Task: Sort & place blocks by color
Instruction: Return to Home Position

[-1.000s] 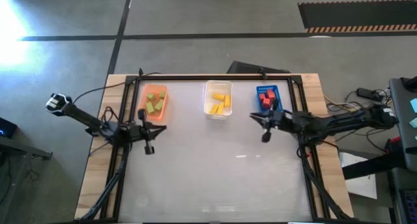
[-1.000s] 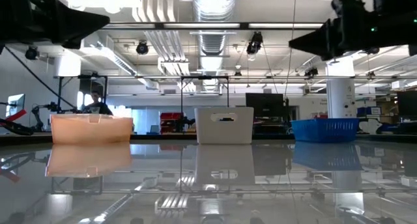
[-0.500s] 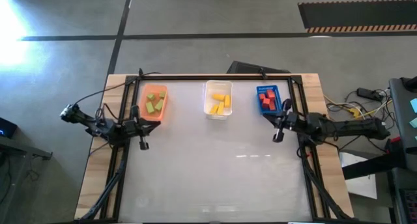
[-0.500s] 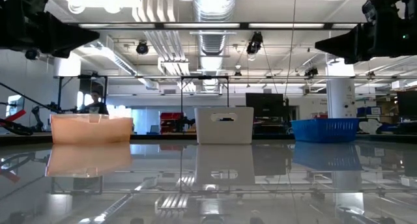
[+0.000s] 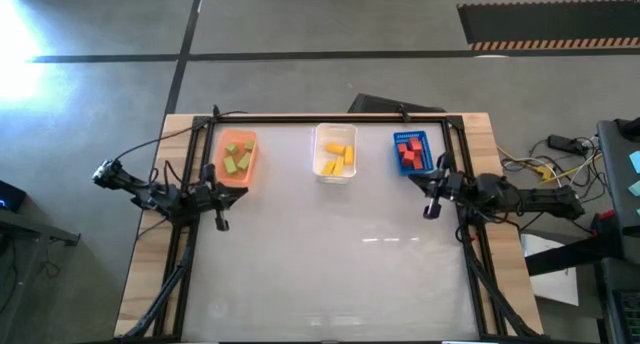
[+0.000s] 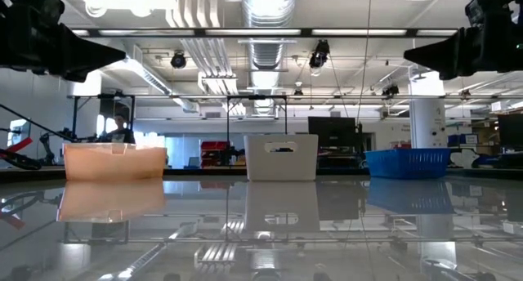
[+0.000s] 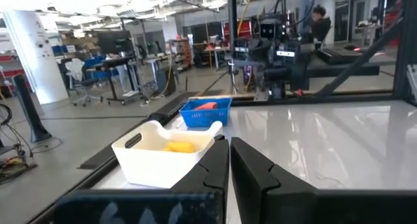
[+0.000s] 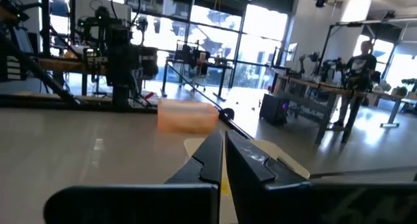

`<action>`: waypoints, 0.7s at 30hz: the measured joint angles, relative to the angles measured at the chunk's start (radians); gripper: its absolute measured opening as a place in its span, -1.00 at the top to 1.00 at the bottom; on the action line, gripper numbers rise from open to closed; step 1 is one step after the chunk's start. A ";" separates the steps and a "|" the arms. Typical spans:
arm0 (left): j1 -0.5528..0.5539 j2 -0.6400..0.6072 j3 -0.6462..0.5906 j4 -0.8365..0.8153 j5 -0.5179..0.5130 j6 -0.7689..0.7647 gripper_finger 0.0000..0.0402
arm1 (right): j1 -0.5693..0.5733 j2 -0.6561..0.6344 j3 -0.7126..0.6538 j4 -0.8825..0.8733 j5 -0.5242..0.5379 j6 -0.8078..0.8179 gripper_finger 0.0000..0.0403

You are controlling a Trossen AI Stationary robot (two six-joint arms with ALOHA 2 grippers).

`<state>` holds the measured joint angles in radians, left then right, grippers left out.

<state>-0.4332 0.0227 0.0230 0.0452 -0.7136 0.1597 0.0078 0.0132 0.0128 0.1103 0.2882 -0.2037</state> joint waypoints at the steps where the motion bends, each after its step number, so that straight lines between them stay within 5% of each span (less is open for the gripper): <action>1: 0.000 0.000 0.000 -0.001 0.000 0.002 1.00 | 0.000 0.000 0.000 -0.006 0.000 0.002 0.96; 21: 0.000 0.033 0.000 0.000 -0.002 0.004 1.00 | 0.000 0.002 -0.001 -0.009 0.034 0.021 0.96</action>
<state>-0.4332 0.0552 0.0227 0.0448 -0.7158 0.1633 0.0078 0.0153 0.0116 0.1013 0.3224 -0.1825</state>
